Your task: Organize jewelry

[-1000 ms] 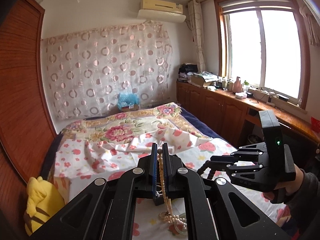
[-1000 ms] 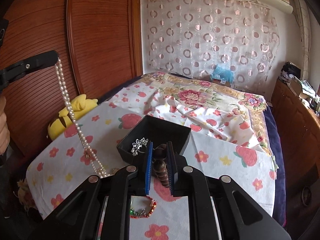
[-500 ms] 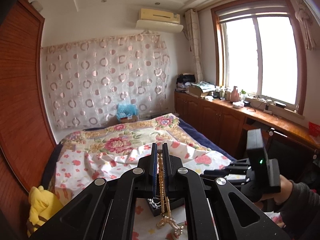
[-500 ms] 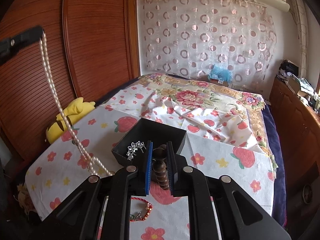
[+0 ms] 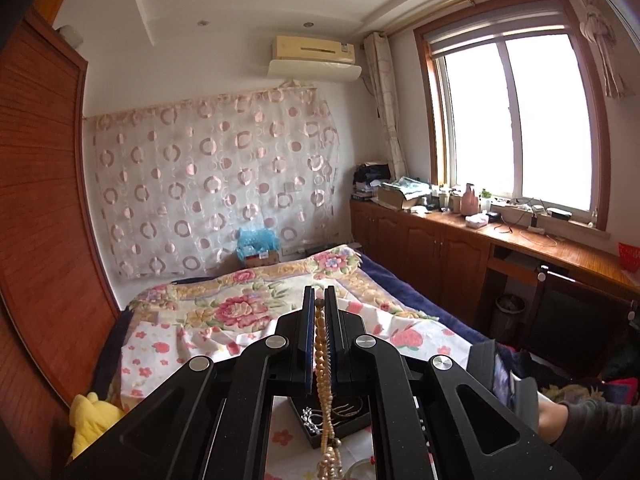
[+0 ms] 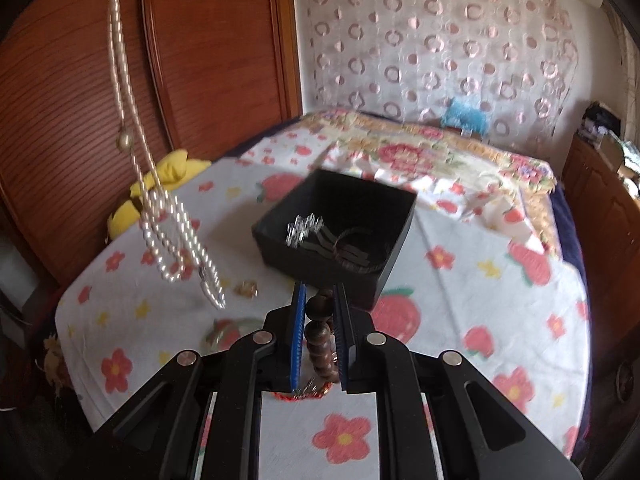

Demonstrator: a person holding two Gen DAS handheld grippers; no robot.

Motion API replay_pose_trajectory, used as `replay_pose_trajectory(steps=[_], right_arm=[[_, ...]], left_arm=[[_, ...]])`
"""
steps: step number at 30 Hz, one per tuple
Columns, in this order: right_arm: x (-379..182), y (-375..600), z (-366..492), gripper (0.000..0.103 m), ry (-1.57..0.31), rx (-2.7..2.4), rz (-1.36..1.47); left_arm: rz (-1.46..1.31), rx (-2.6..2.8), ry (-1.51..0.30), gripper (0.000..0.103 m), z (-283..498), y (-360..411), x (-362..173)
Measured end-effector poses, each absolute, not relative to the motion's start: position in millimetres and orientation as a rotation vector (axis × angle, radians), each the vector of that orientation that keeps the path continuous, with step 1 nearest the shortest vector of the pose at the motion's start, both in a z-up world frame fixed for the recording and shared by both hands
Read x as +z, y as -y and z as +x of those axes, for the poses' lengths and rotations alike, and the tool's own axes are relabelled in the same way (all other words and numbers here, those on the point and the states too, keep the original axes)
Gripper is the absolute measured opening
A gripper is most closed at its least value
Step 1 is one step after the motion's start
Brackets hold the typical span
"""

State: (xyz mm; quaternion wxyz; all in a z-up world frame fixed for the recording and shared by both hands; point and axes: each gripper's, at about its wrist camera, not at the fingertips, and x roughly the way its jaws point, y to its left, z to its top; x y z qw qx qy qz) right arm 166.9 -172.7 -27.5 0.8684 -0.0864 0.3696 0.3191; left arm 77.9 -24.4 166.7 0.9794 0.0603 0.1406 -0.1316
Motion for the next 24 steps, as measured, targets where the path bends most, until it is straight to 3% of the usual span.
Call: replay_pose_trajectory(steps=[3,5,7,19,22,24], right_arm=[[-39,168,166,0.017,-0.784,0.681,-0.175],[-39,163,164,0.035,-0.773,0.704,-0.157],[-37,159,162,0.039,-0.757,0.731,-0.143],[-50,98,166,0.039,-0.768,0.805,-0.16],[-57,94,178,0.013,-0.8,0.798,-0.144],[-60,95,179,0.009,-0.802,0.799,-0.138]], left_arm=[[0.12,-0.268,-0.3,0.004,81,25,161],[0.12,-0.268,-0.306,0.004,82,24,157],[0.118,-0.268,-0.309,0.004,83,23,156],[0.113,-0.264,-0.32,0.004,83,16,147],[0.104,-0.258,-0.328,0.004,84,8,141],[0.098,-0.249,-0.334,0.004,85,3,137]])
